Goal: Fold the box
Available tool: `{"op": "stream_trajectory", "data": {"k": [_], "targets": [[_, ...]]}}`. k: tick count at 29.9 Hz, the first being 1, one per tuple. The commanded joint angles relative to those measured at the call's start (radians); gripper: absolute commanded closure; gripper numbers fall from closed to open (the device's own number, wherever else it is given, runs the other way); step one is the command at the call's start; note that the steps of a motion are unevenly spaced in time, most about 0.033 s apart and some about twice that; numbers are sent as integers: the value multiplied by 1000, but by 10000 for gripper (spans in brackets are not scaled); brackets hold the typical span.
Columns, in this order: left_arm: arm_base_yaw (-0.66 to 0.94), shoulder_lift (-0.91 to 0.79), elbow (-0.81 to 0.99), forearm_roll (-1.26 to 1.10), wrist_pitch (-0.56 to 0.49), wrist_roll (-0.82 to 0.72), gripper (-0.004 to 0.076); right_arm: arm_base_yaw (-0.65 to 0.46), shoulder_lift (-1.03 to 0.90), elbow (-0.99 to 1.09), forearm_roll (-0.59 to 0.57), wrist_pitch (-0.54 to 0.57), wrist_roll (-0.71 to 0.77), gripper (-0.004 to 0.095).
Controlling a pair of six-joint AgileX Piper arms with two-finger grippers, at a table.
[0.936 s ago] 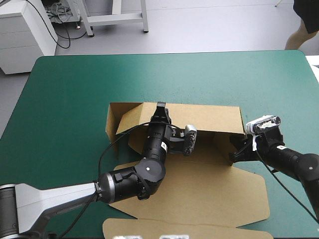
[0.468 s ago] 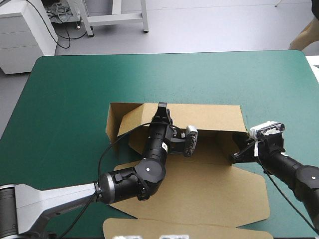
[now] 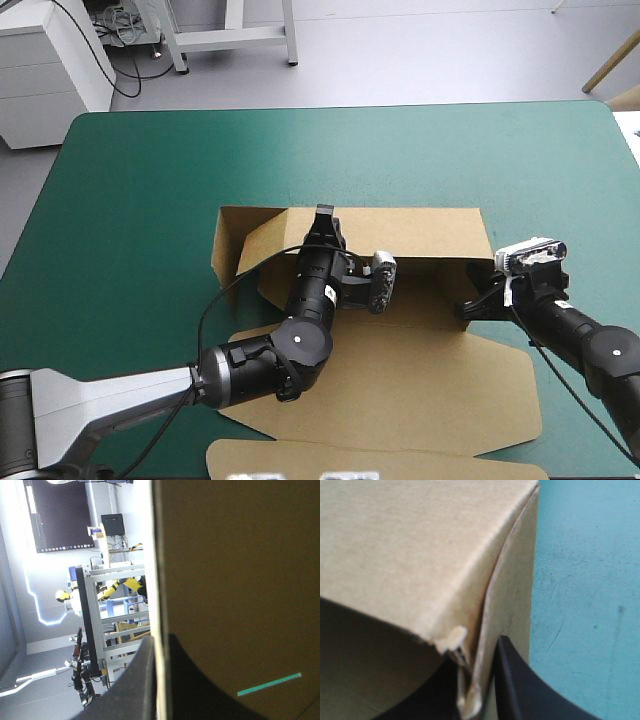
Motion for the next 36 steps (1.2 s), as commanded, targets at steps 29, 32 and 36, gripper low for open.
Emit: {"op": "stream_trajectory", "data": {"k": [29,32,36], "targets": [[-98,-68,-22,326,111,-248,386,113,267,-380,-680,219,812,905],[-149,-114,-22,326,120,-248,461,113,280,-429,-749,267,889,905],[-199,-192,-22,326,128,-248,687,113,301,-503,-780,345,945,905]]}}
